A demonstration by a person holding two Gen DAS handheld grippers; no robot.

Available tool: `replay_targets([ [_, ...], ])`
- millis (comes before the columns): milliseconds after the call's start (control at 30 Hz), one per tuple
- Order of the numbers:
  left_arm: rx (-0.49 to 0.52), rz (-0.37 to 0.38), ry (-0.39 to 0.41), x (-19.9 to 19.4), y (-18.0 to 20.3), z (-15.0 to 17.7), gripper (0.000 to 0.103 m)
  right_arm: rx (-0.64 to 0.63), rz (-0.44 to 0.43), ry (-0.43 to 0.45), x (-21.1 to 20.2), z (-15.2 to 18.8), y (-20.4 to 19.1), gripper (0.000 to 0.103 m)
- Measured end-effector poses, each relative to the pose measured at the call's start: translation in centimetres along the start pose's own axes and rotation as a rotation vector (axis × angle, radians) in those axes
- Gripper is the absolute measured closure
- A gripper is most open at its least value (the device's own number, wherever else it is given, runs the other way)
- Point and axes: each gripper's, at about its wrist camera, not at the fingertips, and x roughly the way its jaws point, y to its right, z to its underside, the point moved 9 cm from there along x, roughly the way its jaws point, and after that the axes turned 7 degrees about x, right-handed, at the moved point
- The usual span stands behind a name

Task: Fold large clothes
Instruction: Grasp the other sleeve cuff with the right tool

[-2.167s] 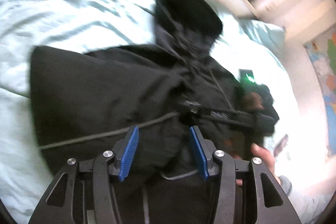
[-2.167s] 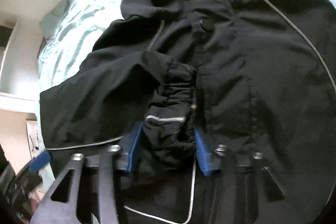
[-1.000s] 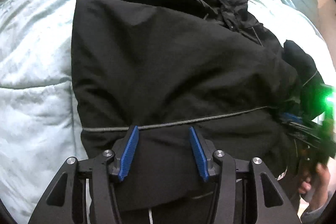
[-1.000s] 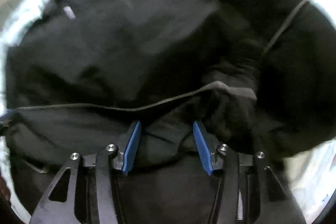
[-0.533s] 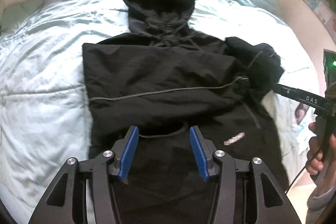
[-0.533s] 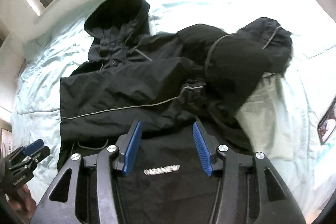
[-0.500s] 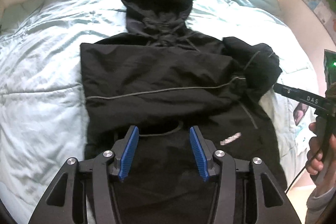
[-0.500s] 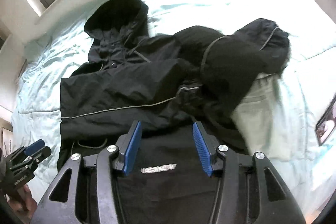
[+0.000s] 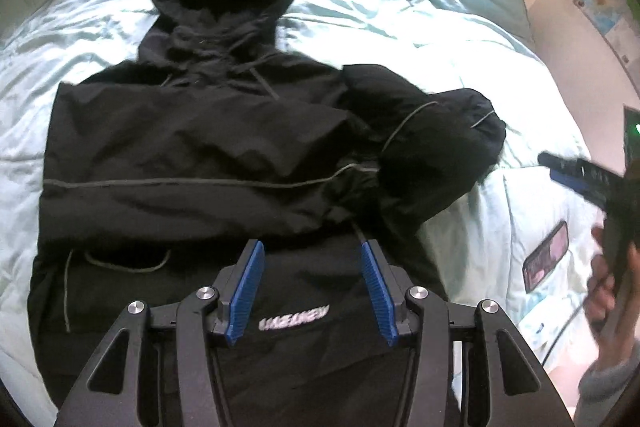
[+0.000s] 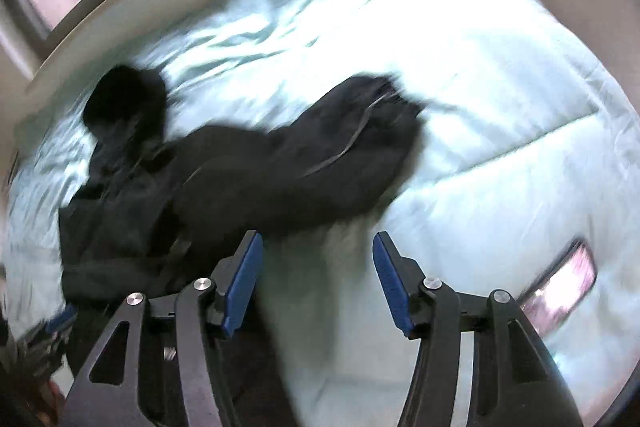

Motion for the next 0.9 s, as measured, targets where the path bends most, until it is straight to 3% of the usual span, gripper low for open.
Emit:
replay_targets([
  [133,0.049,-0.051,-0.018,1.7,1.4,-2.0,0.051,0.106,-0.002,0.003,3.7,-5.0,5.4,0.04],
  [233,0.054,-0.044,-0.047,4.2,2.0,-3.4,0.051,0.163,-0.044,-0.043,7.5,-7.7,7.6,0.04],
  [467,0.072,-0.006,-0.106,10.4,4.1,-7.1,0.051,0.182,-0.114,-0.171,15.8,-9.0,7.2,0.035],
  [500,0.077,-0.003,-0.113,11.3,4.5,-7.6,0.051,0.177,-0.132,-0.183,16.7,-9.0,6.8,0.038],
  [533,0.082,-0.002,-0.118,12.2,4.7,-8.2,0.051,0.158,-0.144,-0.189,17.3,-9.0,6.2,0.057],
  [567,0.086,0.002,-0.121,12.9,5.0,-8.6,0.051,0.129,-0.125,-0.18,17.4,-9.0,5.9,0.065],
  [633,0.088,0.016,-0.125,14.0,5.5,-9.4,0.051,0.07,-0.115,-0.133,15.5,-9.2,5.1,0.078],
  [667,0.09,0.031,-0.125,14.5,5.9,-9.8,0.051,0.05,-0.156,-0.026,14.4,-10.1,4.7,0.079],
  [733,0.097,0.068,-0.12,15.1,6.8,-10.5,0.051,0.024,-0.066,0.104,9.5,-10.4,6.3,0.079],
  [833,0.112,0.139,-0.107,16.0,8.7,-11.1,0.051,0.083,0.098,0.262,3.2,-10.6,11.4,0.079],
  [900,0.116,0.18,-0.162,18.1,9.9,-10.4,0.051,0.151,0.229,0.324,0.3,-10.2,15.6,0.079],
])
